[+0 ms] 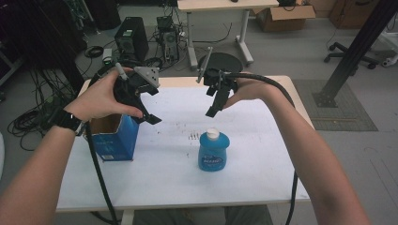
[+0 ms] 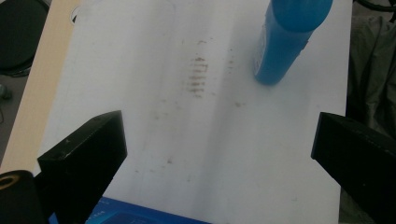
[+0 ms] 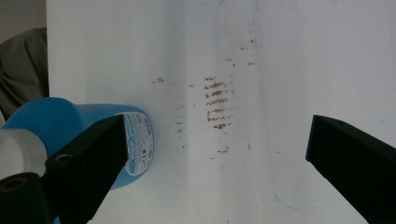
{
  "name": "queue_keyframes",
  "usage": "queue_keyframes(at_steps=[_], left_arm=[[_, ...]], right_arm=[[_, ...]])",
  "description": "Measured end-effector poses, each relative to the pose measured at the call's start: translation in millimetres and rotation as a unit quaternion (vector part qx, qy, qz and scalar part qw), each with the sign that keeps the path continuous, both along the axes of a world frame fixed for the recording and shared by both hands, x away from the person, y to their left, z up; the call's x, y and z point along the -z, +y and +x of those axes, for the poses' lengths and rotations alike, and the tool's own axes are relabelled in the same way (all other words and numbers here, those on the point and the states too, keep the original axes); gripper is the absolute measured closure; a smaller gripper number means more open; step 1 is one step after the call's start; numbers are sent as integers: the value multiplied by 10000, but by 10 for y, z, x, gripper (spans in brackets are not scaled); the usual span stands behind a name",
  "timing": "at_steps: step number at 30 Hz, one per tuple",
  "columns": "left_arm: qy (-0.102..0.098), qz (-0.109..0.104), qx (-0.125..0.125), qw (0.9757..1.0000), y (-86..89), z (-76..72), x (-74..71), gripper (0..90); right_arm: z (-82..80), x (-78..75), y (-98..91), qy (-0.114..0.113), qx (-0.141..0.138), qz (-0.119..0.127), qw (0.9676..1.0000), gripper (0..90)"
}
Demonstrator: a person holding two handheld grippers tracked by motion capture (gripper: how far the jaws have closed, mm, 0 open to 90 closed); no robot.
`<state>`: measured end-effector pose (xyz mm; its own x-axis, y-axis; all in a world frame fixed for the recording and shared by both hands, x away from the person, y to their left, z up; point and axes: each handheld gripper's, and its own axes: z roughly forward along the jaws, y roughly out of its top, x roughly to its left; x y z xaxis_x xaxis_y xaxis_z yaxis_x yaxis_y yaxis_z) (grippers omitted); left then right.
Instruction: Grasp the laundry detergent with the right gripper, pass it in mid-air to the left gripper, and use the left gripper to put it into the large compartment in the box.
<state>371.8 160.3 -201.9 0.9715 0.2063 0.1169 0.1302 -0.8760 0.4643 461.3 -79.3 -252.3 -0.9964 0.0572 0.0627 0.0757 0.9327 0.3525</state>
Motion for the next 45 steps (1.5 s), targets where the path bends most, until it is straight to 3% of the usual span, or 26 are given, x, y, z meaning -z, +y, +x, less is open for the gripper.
queue_keyframes(at_steps=[6,14,19,21,22,23,25,26,30,33,34,39,40,41,45], left_arm=[[19,-10,-9,10000,18,2,-4,41],[61,63,-55,9999,52,4,17,41],[51,32,-86,9999,63,-30,-7,41],[57,37,-81,9999,57,-36,-8,41],[57,37,-81,9999,57,-36,-8,41],[56,54,-86,9999,50,-36,-5,41],[64,68,-81,9999,41,-42,-4,41],[68,66,-63,9999,35,-43,-5,41],[77,76,-72,9999,27,-52,-4,41],[82,77,-71,9999,29,-58,-7,41],[83,80,-74,9999,29,-61,-8,41],[104,119,-48,9999,14,-83,-7,41],[104,119,-48,9999,14,-83,-7,42],[108,123,-43,9999,11,-86,-6,42],[99,129,-31,9999,7,-91,-7,41]], right_arm=[[-1,-56,-56,-47,52,149,9999,53],[-28,-179,-230,-93,90,680,9976,49],[-79,-228,-445,-214,176,1097,9936,39],[-119,-237,-530,-230,197,1324,9907,40],[-119,-237,-530,-230,197,1324,9907,40],[-162,-239,-621,-247,214,1536,9876,38],[-178,-237,-650,-247,222,1586,9868,39],[-219,-230,-735,-271,217,1765,9837,39],[-270,-221,-830,-283,236,1883,9814,38],[-334,-199,-975,-304,269,2117,9765,36],[-334,-199,-975,-304,269,2117,9765,36],[-447,-136,-1188,-312,310,2554,9658,34],[-447,-136,-1188,-312,310,2554,9658,34],[-499,-99,-1251,-327,316,2646,9633,35],[-582,-14,-1324,-357,305,2705,9616,35]])
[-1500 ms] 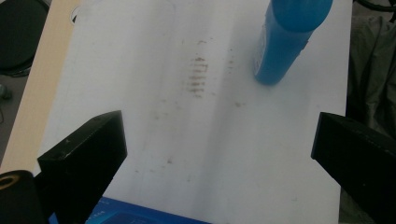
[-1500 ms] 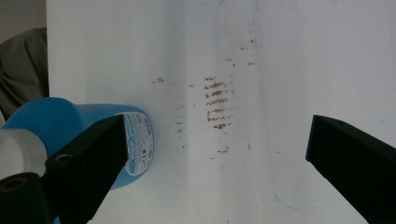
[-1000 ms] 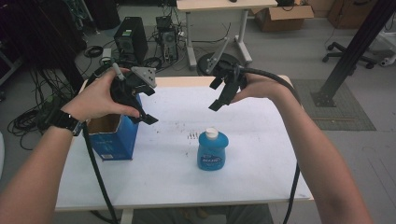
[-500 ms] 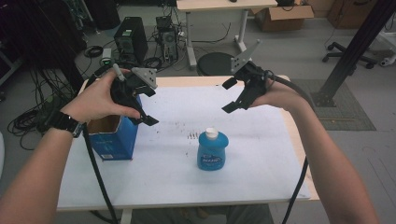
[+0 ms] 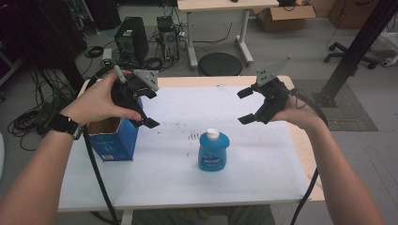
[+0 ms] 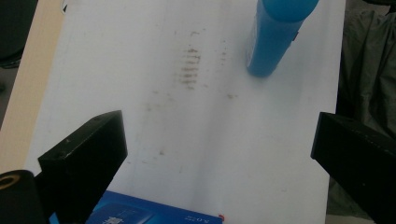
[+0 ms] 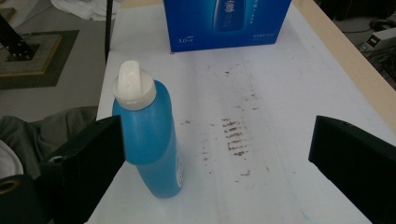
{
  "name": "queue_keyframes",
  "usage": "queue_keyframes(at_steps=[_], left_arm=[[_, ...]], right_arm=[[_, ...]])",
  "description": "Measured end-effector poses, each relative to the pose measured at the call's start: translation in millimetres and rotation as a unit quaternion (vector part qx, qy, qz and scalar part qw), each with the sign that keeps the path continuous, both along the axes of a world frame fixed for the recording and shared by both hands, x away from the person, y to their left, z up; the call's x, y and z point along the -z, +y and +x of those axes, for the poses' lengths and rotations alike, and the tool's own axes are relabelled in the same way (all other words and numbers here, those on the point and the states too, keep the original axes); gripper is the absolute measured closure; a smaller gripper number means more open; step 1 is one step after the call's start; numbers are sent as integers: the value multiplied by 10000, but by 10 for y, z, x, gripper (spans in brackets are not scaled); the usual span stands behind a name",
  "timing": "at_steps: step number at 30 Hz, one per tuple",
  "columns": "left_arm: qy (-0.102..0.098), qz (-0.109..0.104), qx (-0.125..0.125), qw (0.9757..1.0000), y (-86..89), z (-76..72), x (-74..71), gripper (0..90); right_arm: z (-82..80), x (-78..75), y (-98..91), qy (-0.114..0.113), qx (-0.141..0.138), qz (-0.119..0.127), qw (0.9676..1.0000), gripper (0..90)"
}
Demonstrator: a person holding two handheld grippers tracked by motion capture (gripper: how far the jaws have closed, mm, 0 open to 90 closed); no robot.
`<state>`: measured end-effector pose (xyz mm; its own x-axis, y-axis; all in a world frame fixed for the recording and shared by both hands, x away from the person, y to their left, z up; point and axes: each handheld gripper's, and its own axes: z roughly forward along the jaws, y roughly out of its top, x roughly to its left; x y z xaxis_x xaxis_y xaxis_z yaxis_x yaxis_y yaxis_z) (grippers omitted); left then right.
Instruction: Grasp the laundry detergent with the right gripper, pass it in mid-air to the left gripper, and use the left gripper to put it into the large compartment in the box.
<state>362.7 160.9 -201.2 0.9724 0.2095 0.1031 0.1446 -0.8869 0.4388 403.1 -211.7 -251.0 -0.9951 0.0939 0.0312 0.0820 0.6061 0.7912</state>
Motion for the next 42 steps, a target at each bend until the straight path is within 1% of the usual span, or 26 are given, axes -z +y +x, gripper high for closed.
queue_keyframes(at_steps=[5,6,7,8,9,10,11,13,14,16,17,18,19,20,21,23,24,25,28,29,32,33,34,38,40,42], left_arm=[[17,35,2,10000,-10,-6,8,41],[25,45,14,10000,-16,-7,12,42],[25,45,14,10000,-16,-7,12,41],[30,45,17,10000,-21,-8,14,42],[35,49,21,10000,-24,-8,15,42],[36,60,34,10000,-28,-7,15,42],[37,66,46,10000,-33,-8,17,42],[45,65,46,10000,-34,-8,18,42],[47,70,45,10000,-36,-8,21,42],[45,79,53,9999,-36,-8,23,41],[44,84,60,9999,-36,-9,24,42],[47,85,57,9999,-36,-13,25,42],[48,54,58,10000,-32,-16,29,42],[49,36,59,10000,-30,-17,30,42],[39,27,67,10000,-25,-20,39,44],[52,26,72,10000,-23,-26,47,46],[52,26,72,10000,-23,-26,47,46],[46,33,82,10000,-20,-30,53,46],[52,28,75,10000,-17,-35,54,46],[54,25,79,10000,-16,-36,53,46],[45,21,80,10000,-11,-43,50,46],[45,21,80,10000,-11,-43,50,46],[42,15,85,10000,-9,-44,51,46],[43,1,96,9999,-2,-47,53,46],[45,-6,102,9999,-2,-51,51,46],[27,-29,112,9999,-2,-54,48,46]], right_arm=[[-73,93,-51,0,8,115,9999,33],[-105,152,-66,18,0,180,9998,34],[-105,152,-66,18,0,180,9998,34],[-131,222,-79,36,5,243,9997,33],[-138,247,-82,36,1,270,9996,33],[-138,247,-82,36,1,270,9996,33],[-161,312,-84,83,4,318,9995,33],[-173,341,-82,87,4,334,9994,33],[-196,402,-73,118,-12,370,9992,33],[-205,421,-68,116,-10,383,9992,33],[-231,473,-57,116,-33,438,9990,33],[-231,473,-57,116,-33,438,9990,33],[-256,539,-39,150,-48,501,9986,33],[-256,539,-39,150,-48,501,9986,33],[-280,595,-20,163,-79,492,9986,33],[-308,659,7,166,-82,473,9987,32],[-308,659,7,166,-82,473,9987,32],[-332,721,30,193,-91,525,9984,30],[-347,765,43,215,-86,590,9980,31],[-360,810,61,235,-64,636,9977,30],[-374,877,96,286,-78,708,9970,29],[-374,877,96,286,-78,708,9970,29],[-385,922,125,315,-68,731,9968,29],[-411,1013,191,383,-93,781,9962,29],[-415,1034,206,383,-79,783,9962,28],[-422,1095,253,401,-70,790,9960,28]])
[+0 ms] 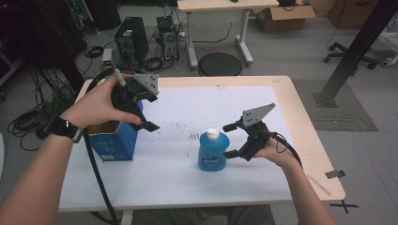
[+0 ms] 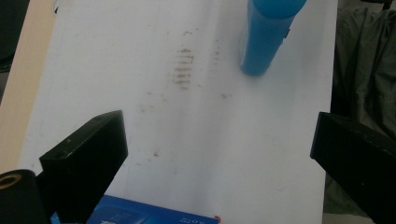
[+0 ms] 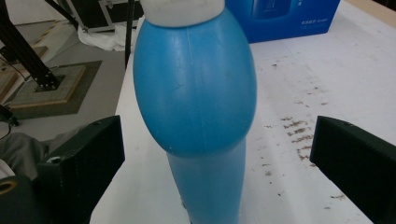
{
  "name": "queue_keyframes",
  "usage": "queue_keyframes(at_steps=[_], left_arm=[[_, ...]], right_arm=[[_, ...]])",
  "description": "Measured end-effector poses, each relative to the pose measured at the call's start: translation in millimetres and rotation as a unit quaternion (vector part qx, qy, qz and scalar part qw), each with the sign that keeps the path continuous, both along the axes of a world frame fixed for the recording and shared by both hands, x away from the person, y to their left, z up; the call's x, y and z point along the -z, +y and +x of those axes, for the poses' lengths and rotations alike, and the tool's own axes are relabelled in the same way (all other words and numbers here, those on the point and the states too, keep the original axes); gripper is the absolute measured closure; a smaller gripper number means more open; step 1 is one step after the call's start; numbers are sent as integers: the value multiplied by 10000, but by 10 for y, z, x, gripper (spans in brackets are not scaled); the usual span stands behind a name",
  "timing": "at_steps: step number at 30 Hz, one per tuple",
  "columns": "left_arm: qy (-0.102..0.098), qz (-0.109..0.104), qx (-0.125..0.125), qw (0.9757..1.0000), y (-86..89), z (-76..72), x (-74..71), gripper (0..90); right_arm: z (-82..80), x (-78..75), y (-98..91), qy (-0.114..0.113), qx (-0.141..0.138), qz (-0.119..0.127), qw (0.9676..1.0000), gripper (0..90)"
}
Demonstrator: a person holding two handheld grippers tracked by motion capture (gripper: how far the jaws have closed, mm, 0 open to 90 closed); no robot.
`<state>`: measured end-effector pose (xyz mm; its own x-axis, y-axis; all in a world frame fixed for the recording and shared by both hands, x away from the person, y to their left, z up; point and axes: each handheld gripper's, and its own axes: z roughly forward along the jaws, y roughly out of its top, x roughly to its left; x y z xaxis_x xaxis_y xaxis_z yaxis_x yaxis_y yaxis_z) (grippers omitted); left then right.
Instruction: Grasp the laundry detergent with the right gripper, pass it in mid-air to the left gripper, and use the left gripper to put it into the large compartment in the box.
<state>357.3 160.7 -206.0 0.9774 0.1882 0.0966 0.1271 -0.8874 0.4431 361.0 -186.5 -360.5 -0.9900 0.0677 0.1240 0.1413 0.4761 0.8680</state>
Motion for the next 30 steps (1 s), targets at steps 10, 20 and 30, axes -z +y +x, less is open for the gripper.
queue_keyframes(at_steps=[10,20,30], left_arm=[[-10,-9,-1,10000,9,-3,2,46],[6,-21,23,10000,0,-6,6,45],[-5,-48,63,10000,-16,-14,3,48]], right_arm=[[-23,132,138,37,-8,113,9999,34],[-29,261,285,75,-25,158,9998,48],[-2,329,340,112,-61,239,9996,77]])
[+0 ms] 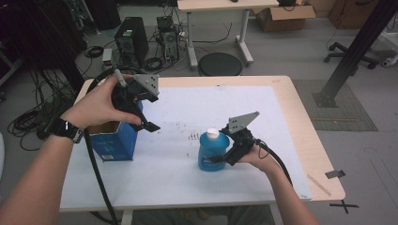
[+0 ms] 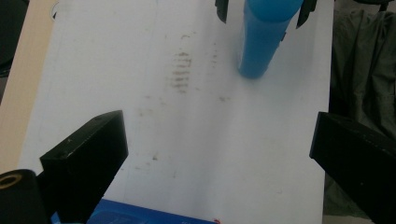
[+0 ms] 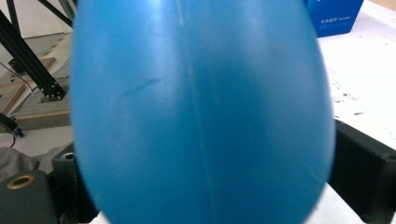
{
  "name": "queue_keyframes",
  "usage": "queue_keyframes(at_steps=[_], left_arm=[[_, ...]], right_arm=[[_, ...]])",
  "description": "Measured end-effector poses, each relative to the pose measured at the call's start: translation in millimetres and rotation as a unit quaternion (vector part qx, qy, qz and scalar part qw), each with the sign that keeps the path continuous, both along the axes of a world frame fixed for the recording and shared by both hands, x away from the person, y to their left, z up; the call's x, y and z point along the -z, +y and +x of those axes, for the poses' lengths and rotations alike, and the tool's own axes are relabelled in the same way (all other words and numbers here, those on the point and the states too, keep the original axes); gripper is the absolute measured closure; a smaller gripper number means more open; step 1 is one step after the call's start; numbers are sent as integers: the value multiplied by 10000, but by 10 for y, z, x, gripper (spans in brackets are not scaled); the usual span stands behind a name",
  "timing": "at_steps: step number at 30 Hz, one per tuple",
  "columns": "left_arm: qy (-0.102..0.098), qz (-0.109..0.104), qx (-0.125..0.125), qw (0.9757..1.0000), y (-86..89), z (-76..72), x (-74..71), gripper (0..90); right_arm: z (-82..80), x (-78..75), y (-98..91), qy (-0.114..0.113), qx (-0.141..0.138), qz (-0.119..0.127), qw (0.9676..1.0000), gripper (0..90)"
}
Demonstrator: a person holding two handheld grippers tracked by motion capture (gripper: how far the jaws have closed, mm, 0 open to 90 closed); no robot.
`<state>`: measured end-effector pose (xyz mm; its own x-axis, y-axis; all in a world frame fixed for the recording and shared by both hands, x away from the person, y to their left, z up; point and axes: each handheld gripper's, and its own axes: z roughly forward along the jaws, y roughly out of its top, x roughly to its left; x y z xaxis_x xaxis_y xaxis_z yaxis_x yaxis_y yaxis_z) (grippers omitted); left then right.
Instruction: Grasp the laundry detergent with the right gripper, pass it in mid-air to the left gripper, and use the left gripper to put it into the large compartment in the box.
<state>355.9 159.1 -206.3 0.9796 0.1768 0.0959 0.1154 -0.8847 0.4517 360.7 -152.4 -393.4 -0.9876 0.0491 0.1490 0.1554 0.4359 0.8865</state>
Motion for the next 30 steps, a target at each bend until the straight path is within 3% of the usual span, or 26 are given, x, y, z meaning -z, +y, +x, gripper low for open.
queue_keyframes(at_steps=[12,20,30], left_arm=[[-23,-25,41,10000,-6,-8,-18,53],[-37,-31,26,10000,8,-9,-20,52],[-31,-22,40,10000,0,-10,-18,55]], right_arm=[[-22,16,36,-82,-94,13,9999,158],[3,41,37,26,-183,-42,9998,209],[5,56,40,-6,-125,-62,9999,275]])
